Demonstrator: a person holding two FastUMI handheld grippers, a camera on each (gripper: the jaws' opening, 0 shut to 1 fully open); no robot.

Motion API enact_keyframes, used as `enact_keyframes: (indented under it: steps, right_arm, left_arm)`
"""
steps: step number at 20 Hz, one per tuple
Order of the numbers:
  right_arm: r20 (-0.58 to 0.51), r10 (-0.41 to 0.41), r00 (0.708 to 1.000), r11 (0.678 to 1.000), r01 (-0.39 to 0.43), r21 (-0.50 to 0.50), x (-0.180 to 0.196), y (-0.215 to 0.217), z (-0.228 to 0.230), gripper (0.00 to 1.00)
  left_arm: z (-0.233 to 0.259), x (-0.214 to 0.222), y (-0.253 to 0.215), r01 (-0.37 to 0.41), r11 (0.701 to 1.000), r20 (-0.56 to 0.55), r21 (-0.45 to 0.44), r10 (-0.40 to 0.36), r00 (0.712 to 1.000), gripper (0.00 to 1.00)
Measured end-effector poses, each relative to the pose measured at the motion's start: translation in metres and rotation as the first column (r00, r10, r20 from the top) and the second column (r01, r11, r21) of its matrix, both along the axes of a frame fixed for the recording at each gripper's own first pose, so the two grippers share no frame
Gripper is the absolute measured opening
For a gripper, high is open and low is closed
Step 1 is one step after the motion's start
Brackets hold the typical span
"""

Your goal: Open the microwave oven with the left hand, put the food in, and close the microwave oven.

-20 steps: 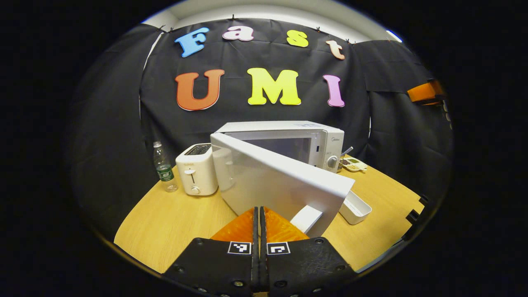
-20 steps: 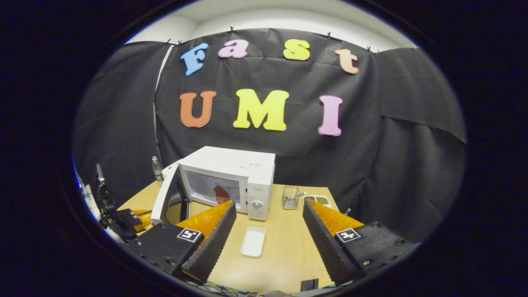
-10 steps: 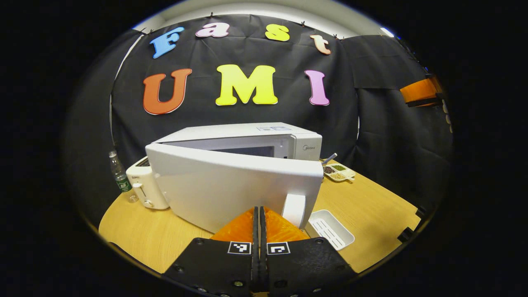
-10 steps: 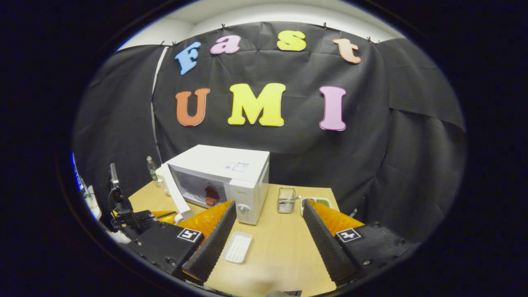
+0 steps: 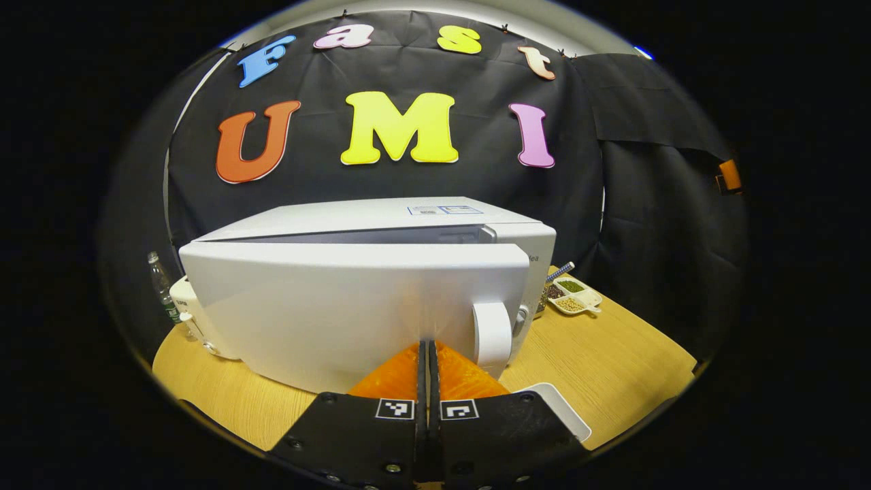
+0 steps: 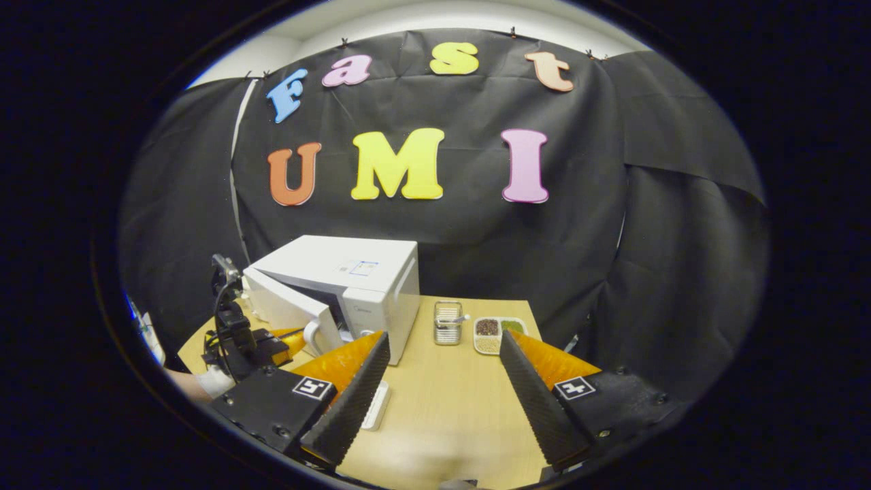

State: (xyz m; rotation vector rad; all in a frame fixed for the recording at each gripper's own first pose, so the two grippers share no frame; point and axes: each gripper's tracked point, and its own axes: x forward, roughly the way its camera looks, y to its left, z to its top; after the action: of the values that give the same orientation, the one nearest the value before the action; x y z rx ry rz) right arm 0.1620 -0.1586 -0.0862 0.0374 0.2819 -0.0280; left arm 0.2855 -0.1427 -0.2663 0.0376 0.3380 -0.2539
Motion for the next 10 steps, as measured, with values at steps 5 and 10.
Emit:
enact_keyframes:
  steps: [5,10]
  right_arm:
    - [-0.025,-0.03,0.999,0.999,0.03,0.018,0.004,-0.017,-0.009,1.0]
    - [-0.028,-0.046,0.999,0.998,0.047,0.032,0.006,-0.026,-0.011,1.0]
  left_arm:
    - [0.002,0.028,-0.015,0.005,1.0,0.01,0.002,-0.005,1.0,0.0]
    - [0.001,0.034,-0.015,-0.001,1.0,0.005,-0.01,0.001,1.0,0.0]
